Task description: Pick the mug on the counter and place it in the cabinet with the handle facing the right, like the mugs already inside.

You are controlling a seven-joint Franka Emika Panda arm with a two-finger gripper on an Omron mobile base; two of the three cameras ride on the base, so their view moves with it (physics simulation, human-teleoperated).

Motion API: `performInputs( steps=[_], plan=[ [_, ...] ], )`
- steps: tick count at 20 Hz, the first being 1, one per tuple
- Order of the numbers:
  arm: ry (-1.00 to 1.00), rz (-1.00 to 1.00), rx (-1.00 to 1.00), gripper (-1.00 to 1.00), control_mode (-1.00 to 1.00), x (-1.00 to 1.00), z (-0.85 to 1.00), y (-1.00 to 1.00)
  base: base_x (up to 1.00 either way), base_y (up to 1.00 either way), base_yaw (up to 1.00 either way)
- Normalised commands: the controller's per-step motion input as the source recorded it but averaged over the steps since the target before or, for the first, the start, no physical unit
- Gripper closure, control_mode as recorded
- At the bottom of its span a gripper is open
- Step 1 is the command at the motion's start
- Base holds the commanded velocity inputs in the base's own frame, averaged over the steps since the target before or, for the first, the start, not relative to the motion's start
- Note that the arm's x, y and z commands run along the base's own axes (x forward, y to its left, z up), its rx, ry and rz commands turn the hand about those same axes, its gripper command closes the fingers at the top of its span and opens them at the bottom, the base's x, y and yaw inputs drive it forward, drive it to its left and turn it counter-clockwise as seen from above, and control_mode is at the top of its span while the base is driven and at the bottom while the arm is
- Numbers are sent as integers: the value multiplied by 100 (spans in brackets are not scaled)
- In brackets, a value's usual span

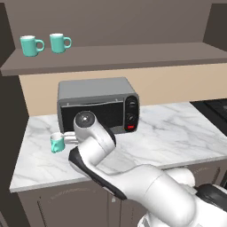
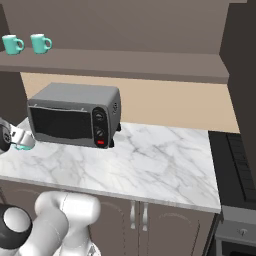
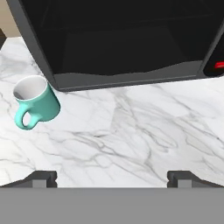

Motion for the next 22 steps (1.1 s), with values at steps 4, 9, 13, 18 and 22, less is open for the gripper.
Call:
performInputs(
  steps=[4, 9, 13, 18, 22],
  plan=[
    [0, 0, 0, -100, -100, 22, -17, 40, 0, 0, 0],
    [0, 0, 1, -100, -100, 24, -18, 38, 0, 0, 0],
    [0, 0, 1, -100, -100, 26, -20, 38, 0, 0, 0],
    [0, 0, 0, -100, -100, 28, -19, 37, 0, 0, 0],
    [0, 0, 0, -100, -100, 28, -19, 35, 0, 0, 0]
  ],
)
